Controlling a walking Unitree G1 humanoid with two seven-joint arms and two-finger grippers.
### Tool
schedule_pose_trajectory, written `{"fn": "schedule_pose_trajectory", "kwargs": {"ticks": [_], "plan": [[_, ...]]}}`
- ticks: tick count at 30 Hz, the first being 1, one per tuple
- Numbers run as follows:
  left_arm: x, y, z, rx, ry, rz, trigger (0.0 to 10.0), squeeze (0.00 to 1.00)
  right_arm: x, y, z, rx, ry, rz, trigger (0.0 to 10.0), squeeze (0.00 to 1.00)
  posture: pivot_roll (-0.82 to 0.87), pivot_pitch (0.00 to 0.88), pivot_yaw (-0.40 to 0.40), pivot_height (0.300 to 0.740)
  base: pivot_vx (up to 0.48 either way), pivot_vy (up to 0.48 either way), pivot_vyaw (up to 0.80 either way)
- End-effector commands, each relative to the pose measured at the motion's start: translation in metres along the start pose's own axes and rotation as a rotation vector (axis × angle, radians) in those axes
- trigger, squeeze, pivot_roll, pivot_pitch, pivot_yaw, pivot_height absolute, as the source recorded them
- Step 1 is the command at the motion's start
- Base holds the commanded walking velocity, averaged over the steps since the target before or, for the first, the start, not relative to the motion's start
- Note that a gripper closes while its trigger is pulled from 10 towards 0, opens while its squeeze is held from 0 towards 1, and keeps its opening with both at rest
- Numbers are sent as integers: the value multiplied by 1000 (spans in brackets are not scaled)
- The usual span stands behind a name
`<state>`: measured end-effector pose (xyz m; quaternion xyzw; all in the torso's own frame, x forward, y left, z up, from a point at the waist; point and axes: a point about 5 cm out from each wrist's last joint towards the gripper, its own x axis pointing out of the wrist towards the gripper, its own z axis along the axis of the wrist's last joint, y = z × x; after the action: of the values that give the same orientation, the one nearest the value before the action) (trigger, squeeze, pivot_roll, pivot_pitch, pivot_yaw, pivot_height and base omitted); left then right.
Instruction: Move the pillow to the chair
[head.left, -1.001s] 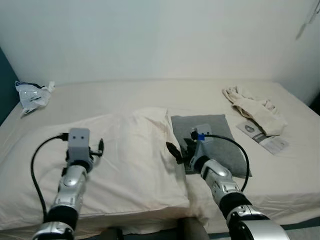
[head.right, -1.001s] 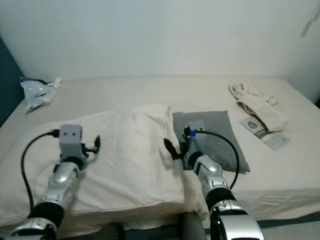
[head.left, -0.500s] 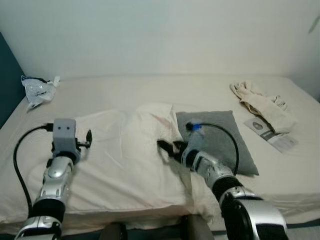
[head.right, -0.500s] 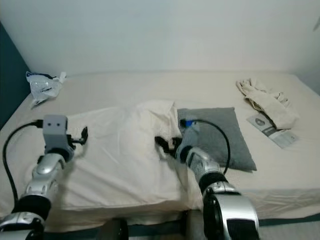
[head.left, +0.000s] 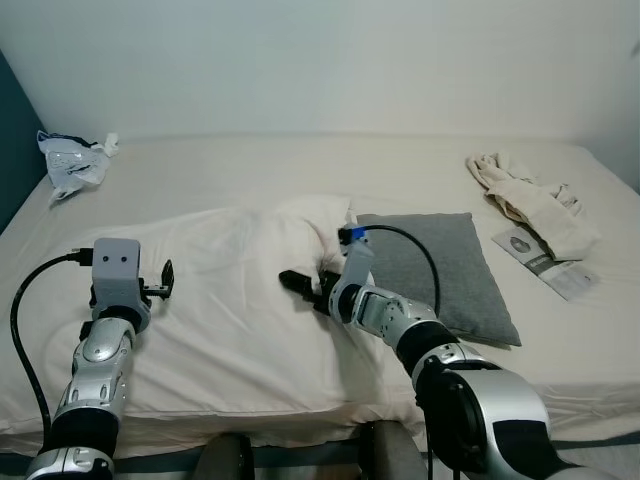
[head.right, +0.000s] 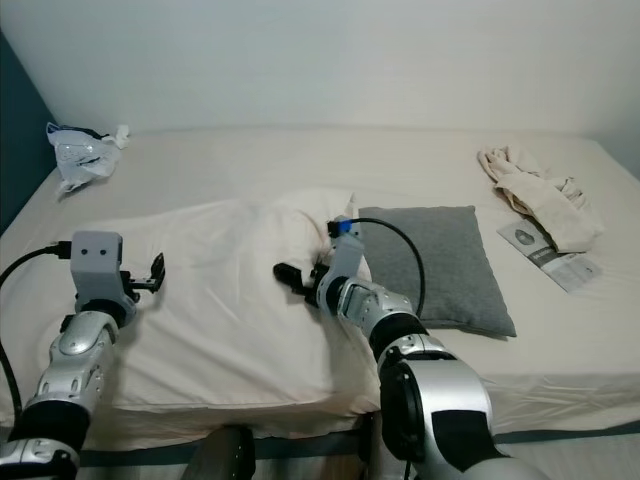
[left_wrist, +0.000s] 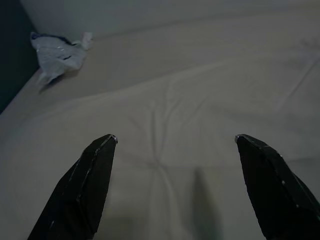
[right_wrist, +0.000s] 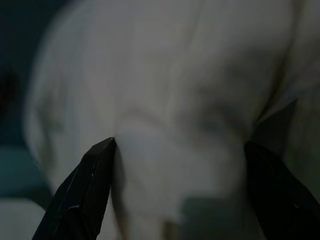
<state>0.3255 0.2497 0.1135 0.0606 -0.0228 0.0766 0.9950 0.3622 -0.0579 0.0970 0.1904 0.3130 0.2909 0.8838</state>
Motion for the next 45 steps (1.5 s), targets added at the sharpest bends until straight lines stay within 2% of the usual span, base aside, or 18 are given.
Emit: {"fn": "schedule_pose_trajectory", "kwargs": {"ticks": [1,5,6,7,10,11,14,15,17,20,21,23,29,34,38,42,43,45], "plan": [[-3,-1,-5,-7,21,2,10000,0,2,-3,-19,-5,83,-36,10000,0,39,180,-81,611,0,0,0],[-4,-6,-2,-23,17,-30,10000,0,-1,-13,-27,3,100,-104,10000,0,41,179,-79,611,0,0,0],[-4,-9,-1,-38,14,-55,10000,0,-2,-15,-27,2,100,-119,9569,0,40,179,-77,611,0,0,0],[-5,-13,0,-59,9,-104,10000,0,-3,-18,-28,-5,101,-135,3882,0,41,177,-78,611,0,0,0],[-5,-14,1,-64,6,-125,10000,0,-3,-19,-28,-8,100,-140,3882,0,41,177,-78,611,0,0,0],[-6,-16,2,-64,5,-153,10000,0,-4,-20,-27,-18,96,-147,0,0,43,174,-78,611,0,0,0],[-13,-25,6,-107,-13,-350,10000,0,-4,-20,-24,-42,79,-129,0,0,40,171,-78,611,0,0,0],[-13,-25,6,-107,-13,-350,10000,0,-4,-20,-24,-42,79,-129,0,0,40,171,-78,611,0,0,0],[-22,-24,12,-134,-6,-533,10000,0,-4,-19,-23,-50,80,-111,0,0,39,169,-75,611,0,0,0],[-23,-16,14,-86,16,-571,10000,0,-5,-19,-23,-55,72,-98,0,0,41,169,-77,611,0,0,0],[-23,-16,14,-86,16,-571,10000,0,-5,-19,-23,-55,72,-98,0,0,41,169,-77,611,0,0,0],[-18,0,17,-32,8,-510,10000,0,-5,-19,-21,-32,38,-65,0,0,46,164,-81,611,0,0,0],[-15,8,19,-25,6,-437,10000,0,-7,-21,-12,-14,-17,-69,0,0,41,156,-75,611,0,0,0],[-13,5,16,-8,25,-414,10000,0,-11,-25,-2,6,-75,-82,0,0,42,149,-71,611,0,0,0],[-8,3,22,-48,-4,-336,10000,0,-22,-31,24,40,-200,-82,0,0,35,140,-59,611,0,0,0],[-7,3,23,-72,-17,-311,10000,0,-31,-36,41,51,-261,-70,0,0,29,138,-60,611,0,0,0],[-7,4,22,-49,-14,-295,10000,0,-41,-41,56,58,-312,-51,0,0,26,139,-60,611,0,0,0],[-7,5,19,-32,0,-288,10000,0,-54,-48,70,60,-360,-34,0,0,25,137,-58,611,0,0,0]]}}
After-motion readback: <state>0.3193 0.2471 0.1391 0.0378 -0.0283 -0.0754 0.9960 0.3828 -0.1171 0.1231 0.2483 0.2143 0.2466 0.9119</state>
